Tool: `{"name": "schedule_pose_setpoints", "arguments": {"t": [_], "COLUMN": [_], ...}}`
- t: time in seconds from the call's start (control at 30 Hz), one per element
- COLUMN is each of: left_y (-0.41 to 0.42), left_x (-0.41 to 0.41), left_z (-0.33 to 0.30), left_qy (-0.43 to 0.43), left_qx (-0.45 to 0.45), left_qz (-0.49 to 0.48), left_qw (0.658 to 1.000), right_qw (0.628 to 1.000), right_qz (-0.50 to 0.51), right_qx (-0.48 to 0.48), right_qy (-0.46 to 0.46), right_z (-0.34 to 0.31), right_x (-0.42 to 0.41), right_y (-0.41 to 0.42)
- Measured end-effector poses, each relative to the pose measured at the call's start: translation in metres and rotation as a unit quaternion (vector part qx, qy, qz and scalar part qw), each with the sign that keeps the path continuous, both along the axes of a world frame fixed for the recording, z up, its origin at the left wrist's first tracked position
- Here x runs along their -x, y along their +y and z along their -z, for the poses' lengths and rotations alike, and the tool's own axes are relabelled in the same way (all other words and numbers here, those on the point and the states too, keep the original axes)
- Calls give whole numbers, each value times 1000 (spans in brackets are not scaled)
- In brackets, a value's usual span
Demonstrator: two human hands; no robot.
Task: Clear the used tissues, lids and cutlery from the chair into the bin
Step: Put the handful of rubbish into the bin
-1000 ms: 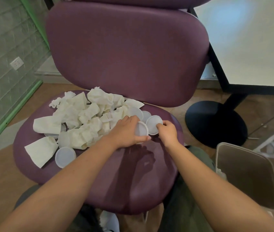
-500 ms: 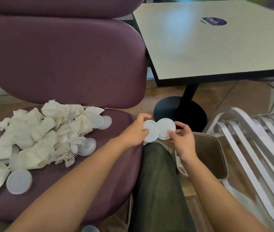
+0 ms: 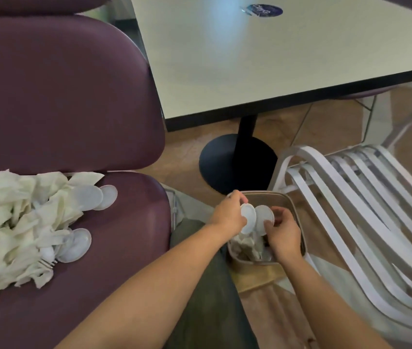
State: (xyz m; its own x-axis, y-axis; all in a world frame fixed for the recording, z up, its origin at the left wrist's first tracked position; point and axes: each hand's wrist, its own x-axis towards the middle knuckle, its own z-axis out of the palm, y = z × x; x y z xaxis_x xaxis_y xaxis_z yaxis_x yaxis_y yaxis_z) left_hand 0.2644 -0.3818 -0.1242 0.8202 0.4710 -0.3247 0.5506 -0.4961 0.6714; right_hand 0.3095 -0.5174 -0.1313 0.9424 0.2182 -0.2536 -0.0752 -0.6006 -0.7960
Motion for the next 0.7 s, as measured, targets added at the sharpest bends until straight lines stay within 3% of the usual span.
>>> {"name": "schedule_pose_setpoints", "arguments": {"t": [0.1, 0.2, 0.53, 0.7], "left_y": [-14, -14, 54, 102], "left_x": [-9, -11, 30, 80], "left_z": [18, 21, -34, -54], "left_qy": [47, 54, -57, -54], "left_qx": [20, 19, -18, -48], "left_qz": [-7, -7, -69, -117], "left_qw": [999, 998, 996, 991], "right_qw": [991, 985, 990, 982], "right_qz": [-75, -101, -135, -186], "right_qx": [84, 109, -20, -44], "right_qy": [78, 82, 19, 0], "right_z": [14, 17, -23, -43], "right_x": [-8, -9, 10, 38], "right_y": [-8, -7, 58, 108]}}
